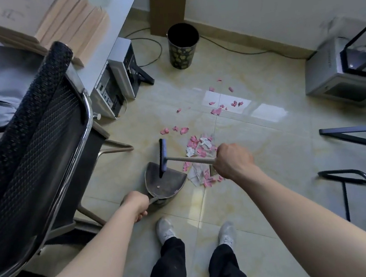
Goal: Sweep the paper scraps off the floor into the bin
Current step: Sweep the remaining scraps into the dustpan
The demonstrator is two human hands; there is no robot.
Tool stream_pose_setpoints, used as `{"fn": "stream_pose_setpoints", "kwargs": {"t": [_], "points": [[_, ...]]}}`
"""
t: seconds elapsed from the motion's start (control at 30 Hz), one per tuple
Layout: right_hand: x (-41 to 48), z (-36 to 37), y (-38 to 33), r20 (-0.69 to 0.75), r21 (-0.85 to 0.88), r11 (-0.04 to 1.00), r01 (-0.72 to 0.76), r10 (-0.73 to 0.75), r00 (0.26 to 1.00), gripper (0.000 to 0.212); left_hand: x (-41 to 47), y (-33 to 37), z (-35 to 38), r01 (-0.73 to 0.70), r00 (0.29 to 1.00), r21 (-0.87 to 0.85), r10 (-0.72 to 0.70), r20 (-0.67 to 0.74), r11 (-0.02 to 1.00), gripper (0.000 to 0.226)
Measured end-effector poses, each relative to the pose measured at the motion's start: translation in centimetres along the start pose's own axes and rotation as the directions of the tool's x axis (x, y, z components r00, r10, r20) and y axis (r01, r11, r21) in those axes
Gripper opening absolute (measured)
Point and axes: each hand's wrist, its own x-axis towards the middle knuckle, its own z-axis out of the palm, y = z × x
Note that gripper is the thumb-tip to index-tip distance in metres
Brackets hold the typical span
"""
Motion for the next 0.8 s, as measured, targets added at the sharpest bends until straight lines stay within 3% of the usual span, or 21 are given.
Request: {"fn": "stream_pose_setpoints", "kwargs": {"t": [0.1, 0.33, 0.6, 0.8], "points": [[1.1, 1.9, -1.4, 0.011, 0.023, 0.999, 0.040, -0.040, 0.999, 0.024, 0.2, -0.7, 0.1, 0.000, 1.000, -0.007, 0.000, -0.004, 1.000, 0.025], [4.0, 6.7, -2.6, 0.028, 0.004, 0.997, 0.074, -0.074, 0.997, 0.025, 0.6, -1.1, -0.5, 0.005, 0.999, 0.014, -0.005, -0.034, 1.000, 0.025], [4.7, 8.4, 1.9, 0.143, 0.289, 0.936, -0.199, 0.163, 0.976, 0.029, 0.4, -0.2, 0.0, 0.025, 1.000, 0.026, -0.024, -0.016, 0.999, 0.024], [3.3, 8.9, 9.5, 0.186, 0.381, 0.841, -0.384, 0.337, 0.923, 0.029, -0.1, 1.4, 1.2, -0.020, 1.000, 0.123, 0.023, -0.020, 0.992, 0.029]]}}
